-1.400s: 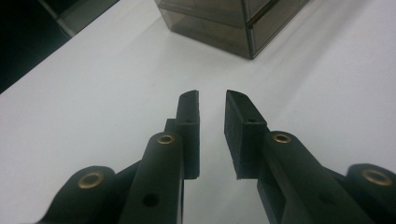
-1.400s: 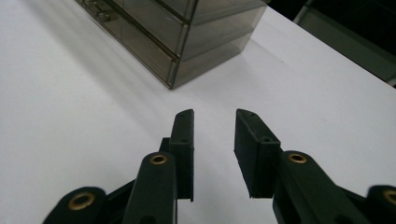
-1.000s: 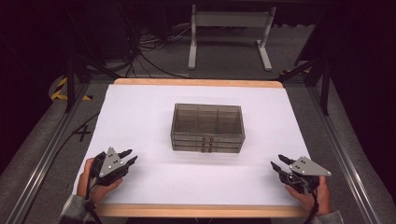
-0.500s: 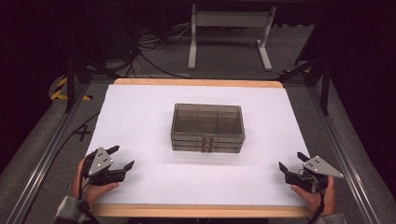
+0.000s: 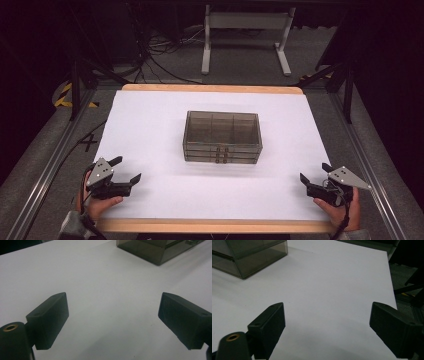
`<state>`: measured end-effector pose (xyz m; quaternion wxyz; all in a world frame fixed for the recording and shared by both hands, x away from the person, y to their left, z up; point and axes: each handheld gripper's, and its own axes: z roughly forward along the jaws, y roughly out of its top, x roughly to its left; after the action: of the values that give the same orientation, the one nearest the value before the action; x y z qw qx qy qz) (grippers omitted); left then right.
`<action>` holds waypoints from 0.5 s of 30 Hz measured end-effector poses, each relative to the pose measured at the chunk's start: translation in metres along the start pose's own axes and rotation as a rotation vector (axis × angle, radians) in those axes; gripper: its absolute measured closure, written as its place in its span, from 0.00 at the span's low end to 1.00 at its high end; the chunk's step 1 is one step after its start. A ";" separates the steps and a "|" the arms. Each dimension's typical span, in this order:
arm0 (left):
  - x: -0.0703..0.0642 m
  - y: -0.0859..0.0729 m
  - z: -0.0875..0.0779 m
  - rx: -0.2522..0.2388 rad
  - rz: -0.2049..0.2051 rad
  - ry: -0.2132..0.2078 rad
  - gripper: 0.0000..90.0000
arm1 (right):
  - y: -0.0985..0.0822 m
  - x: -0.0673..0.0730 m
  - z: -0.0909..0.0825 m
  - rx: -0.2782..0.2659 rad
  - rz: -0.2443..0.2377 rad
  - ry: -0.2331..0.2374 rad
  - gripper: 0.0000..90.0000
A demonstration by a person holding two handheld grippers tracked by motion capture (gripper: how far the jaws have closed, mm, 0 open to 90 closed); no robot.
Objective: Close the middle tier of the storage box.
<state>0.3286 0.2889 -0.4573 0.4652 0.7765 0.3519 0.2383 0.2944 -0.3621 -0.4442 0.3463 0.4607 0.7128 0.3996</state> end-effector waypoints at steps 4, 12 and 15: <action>-0.001 0.000 0.000 -0.002 0.006 0.001 0.10 | 0.000 0.001 0.000 -0.002 -0.009 0.005 0.16; -0.001 0.000 0.000 0.006 0.013 0.004 0.11 | 0.001 0.003 0.002 0.020 -0.027 -0.001 0.15; -0.001 0.000 0.000 0.006 0.011 0.007 0.11 | 0.001 0.004 0.002 0.023 -0.035 -0.004 0.15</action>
<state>0.3285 0.2878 -0.4571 0.4604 0.7788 0.3501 0.2426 0.2954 -0.3577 -0.4451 0.3494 0.4530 0.7246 0.3843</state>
